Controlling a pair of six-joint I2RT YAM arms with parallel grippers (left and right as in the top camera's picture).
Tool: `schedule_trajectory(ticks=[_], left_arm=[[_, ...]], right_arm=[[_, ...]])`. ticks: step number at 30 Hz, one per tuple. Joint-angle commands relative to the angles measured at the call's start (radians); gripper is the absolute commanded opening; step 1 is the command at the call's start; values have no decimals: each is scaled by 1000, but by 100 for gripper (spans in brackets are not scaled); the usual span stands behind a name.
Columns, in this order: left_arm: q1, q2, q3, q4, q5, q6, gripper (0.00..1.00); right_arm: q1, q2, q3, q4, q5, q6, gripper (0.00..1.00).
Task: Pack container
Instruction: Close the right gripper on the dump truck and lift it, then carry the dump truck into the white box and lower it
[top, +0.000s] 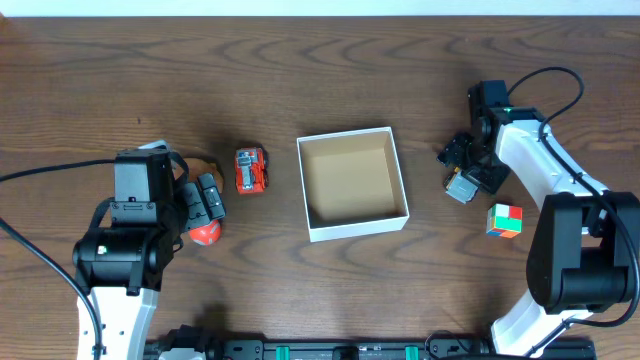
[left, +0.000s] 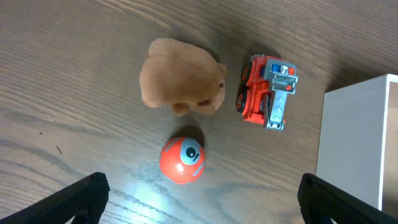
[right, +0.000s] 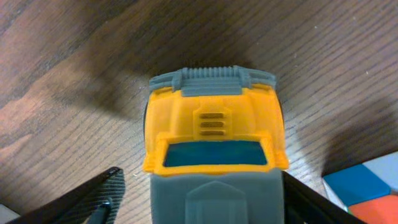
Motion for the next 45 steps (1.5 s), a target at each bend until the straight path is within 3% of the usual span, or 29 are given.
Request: schedule_trajectory(ticks=[1,9,13,16,21,32,45], left_arm=[[4,-2,19,-3,-1,-2,98],[4,-2,19,-3,-1,-2,98],[4,-2,19,-3,-1,-2,98],[4,-2,19,-3,-1,-2,98],[4,-2,19,-3,-1,-2,98],[4,-1,19,-3,-1,-2,98],[4,0,19,-3,-1,-2,98]], right_arm=[[7,7,-3,6,3,6,70],[8,7,-3,11,3,6,51],[10,7,-3,13,3,6,35],[10,7,-3,17,3,6,30],[11,7,-3,28,3,-31,1],[50,-105,70,35,3,-269,1],[341,-420,109,45,-19,-443,1]])
